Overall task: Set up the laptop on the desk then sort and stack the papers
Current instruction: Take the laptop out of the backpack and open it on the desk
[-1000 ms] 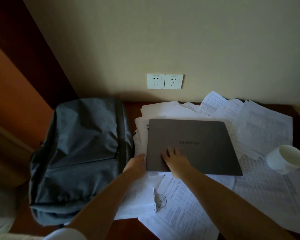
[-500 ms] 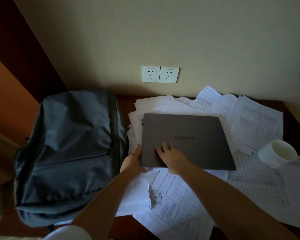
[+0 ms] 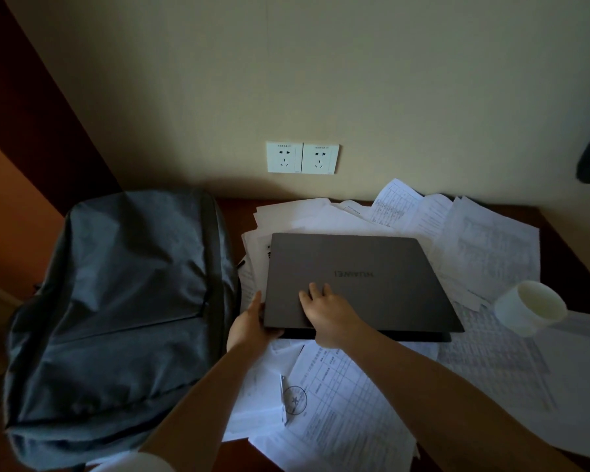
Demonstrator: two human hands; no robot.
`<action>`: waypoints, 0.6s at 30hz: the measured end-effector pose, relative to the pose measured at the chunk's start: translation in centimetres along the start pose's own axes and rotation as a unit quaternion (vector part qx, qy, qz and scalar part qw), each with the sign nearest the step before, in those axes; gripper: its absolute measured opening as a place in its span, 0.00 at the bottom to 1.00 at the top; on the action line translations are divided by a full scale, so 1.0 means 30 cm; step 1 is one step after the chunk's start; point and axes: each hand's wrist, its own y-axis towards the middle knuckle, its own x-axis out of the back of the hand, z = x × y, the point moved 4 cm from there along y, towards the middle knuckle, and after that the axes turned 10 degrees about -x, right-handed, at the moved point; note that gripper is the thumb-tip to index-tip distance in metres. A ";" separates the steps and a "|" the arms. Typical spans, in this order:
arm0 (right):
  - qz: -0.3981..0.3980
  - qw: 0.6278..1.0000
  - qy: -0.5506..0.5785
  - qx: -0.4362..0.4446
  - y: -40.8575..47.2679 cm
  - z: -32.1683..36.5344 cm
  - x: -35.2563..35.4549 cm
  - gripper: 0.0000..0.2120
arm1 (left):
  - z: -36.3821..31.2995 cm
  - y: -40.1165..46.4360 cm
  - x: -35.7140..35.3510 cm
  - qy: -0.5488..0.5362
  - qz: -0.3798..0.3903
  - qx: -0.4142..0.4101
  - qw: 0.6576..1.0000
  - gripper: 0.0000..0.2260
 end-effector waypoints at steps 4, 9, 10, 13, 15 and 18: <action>-0.077 0.995 0.068 0.009 -0.020 -0.028 0.105 0.15 | -0.020 0.021 0.014 0.084 0.035 -0.001 0.996 0.31; -0.205 0.964 0.146 -0.090 -0.017 -0.089 0.318 0.05 | -0.056 0.077 0.023 0.231 0.135 0.015 0.963 0.44; -0.229 0.951 0.172 -0.115 -0.005 -0.106 0.354 0.05 | -0.062 0.085 0.027 0.247 0.146 0.020 0.958 0.48; -0.286 0.910 0.252 -0.162 0.050 -0.142 0.421 0.08 | -0.073 0.108 0.030 0.284 0.175 0.022 0.942 0.56; -0.341 0.877 0.290 -0.175 0.086 -0.154 0.451 0.10 | -0.083 0.118 0.031 0.320 0.194 0.007 0.927 0.58; -0.444 0.820 0.316 -0.177 0.148 -0.184 0.509 0.13 | -0.099 0.136 0.026 0.374 0.212 -0.027 0.903 0.60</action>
